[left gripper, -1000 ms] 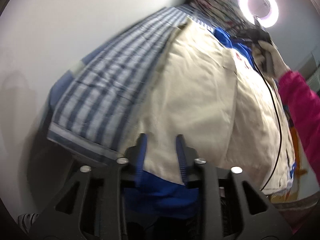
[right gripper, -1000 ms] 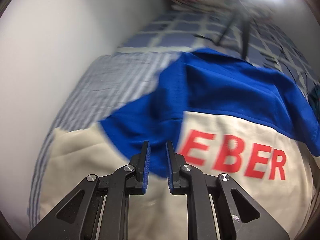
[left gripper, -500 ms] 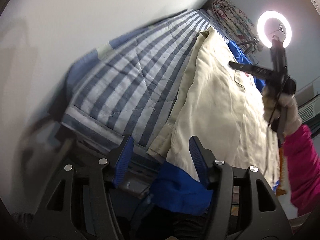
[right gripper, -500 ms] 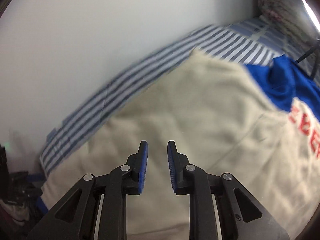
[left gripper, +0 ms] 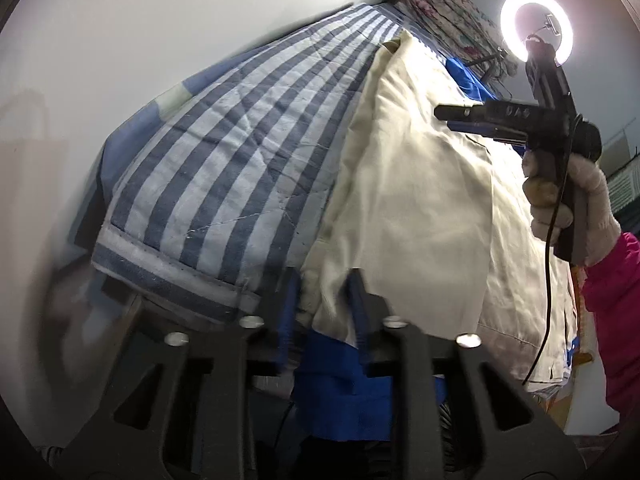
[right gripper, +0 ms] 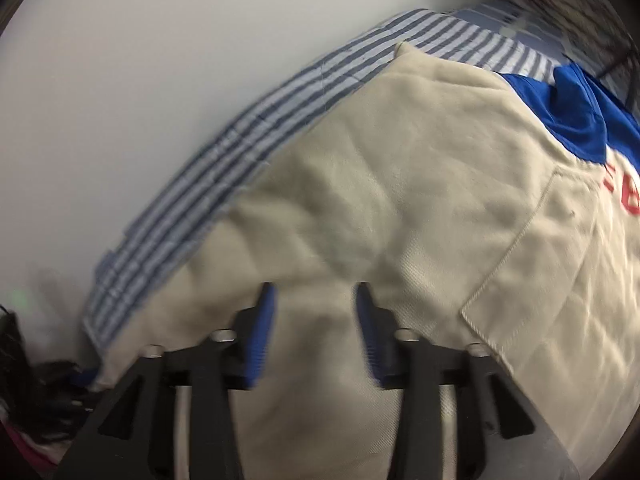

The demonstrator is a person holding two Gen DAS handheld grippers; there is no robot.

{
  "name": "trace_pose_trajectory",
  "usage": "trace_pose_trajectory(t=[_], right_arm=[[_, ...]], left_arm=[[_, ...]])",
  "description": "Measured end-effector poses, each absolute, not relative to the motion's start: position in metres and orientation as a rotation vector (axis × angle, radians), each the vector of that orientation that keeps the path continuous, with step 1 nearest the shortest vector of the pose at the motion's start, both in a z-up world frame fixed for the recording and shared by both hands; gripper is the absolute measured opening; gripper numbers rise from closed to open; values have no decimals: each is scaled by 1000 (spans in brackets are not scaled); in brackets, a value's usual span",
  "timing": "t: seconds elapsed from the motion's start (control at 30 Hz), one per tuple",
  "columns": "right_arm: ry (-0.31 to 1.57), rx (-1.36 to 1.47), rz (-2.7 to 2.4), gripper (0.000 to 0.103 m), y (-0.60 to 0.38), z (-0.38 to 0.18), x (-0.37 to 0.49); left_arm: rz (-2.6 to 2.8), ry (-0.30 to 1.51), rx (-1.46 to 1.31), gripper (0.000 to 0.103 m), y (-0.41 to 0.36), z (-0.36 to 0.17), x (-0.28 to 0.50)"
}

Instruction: Fold large clothes

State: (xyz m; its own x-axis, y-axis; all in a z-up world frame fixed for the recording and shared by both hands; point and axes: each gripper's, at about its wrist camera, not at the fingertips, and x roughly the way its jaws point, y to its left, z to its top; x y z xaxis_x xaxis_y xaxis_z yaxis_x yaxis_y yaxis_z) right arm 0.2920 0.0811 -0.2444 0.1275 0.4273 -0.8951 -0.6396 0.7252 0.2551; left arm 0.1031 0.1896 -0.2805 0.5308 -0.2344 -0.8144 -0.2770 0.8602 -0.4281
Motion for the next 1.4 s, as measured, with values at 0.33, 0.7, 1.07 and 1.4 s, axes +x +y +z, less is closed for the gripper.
trace_pose_trajectory(t=[0.33, 0.7, 1.07, 1.4], right_arm=[[1367, -67, 735, 56, 111, -242, 289], [1402, -326, 547, 69, 190, -273, 271], [1378, -302, 547, 7, 184, -270, 267], [1345, -6, 689, 4, 97, -242, 278]], left_arm=[[17, 954, -377, 12, 157, -253, 96], [-26, 896, -247, 10, 117, -231, 94], [34, 948, -364, 57, 147, -254, 97], [-20, 943, -307, 9, 123, -248, 96]])
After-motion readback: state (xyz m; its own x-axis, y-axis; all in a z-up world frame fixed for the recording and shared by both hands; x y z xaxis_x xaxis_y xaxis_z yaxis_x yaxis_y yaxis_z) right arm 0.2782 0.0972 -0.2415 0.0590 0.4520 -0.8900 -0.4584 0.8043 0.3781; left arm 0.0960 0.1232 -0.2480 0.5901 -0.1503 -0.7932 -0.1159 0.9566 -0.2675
